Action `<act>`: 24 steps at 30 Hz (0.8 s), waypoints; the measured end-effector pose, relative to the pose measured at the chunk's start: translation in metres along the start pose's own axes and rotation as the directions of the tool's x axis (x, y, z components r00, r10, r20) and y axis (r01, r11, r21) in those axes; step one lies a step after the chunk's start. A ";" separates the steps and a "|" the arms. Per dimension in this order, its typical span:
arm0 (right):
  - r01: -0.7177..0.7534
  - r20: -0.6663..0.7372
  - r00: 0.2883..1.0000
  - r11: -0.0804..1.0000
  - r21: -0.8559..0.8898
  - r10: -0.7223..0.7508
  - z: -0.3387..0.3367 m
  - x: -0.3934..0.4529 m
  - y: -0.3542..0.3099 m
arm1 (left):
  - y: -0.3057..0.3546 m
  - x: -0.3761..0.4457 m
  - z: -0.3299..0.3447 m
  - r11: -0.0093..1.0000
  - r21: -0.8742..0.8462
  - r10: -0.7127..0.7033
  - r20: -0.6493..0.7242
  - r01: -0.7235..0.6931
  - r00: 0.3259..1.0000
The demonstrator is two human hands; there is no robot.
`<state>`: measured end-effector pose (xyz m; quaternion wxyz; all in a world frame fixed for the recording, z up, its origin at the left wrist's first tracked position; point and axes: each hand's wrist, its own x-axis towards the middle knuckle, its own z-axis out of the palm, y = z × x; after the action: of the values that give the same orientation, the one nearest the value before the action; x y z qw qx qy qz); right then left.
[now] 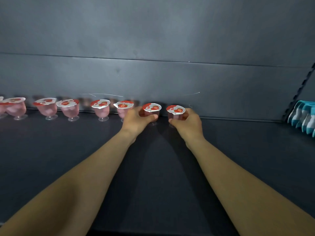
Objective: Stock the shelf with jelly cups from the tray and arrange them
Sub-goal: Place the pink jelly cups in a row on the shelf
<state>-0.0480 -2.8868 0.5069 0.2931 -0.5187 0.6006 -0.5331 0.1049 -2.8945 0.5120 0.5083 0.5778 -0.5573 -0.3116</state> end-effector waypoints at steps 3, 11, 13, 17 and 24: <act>0.012 -0.023 1.000 0.998 -0.062 -0.014 -0.003 -0.006 -0.003 | 0.001 -0.006 -0.002 0.997 0.074 0.012 -0.004 -0.012 1.000; 0.366 0.323 0.929 0.565 -0.740 -0.179 -0.056 -0.079 -0.044 | 0.036 -0.063 -0.069 0.680 0.658 0.060 0.389 -0.323 0.919; 0.407 0.392 0.910 0.456 -0.792 -0.132 -0.067 -0.113 -0.063 | 0.048 -0.085 -0.096 0.490 0.756 0.012 0.492 -0.434 0.871; 0.414 0.403 0.909 0.341 -0.844 -0.104 -0.076 -0.199 -0.093 | 0.058 -0.142 -0.148 0.273 0.796 0.001 0.562 -0.541 0.827; 0.392 0.370 0.918 0.474 -0.789 -0.142 -0.065 -0.363 -0.091 | 0.044 -0.288 -0.230 0.435 0.638 0.220 0.609 -0.636 0.762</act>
<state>0.0268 -2.5152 0.5372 -0.0116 -0.7460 0.6511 -0.1392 0.2503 -2.5564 0.5599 0.1043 0.4909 -0.8649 0.0066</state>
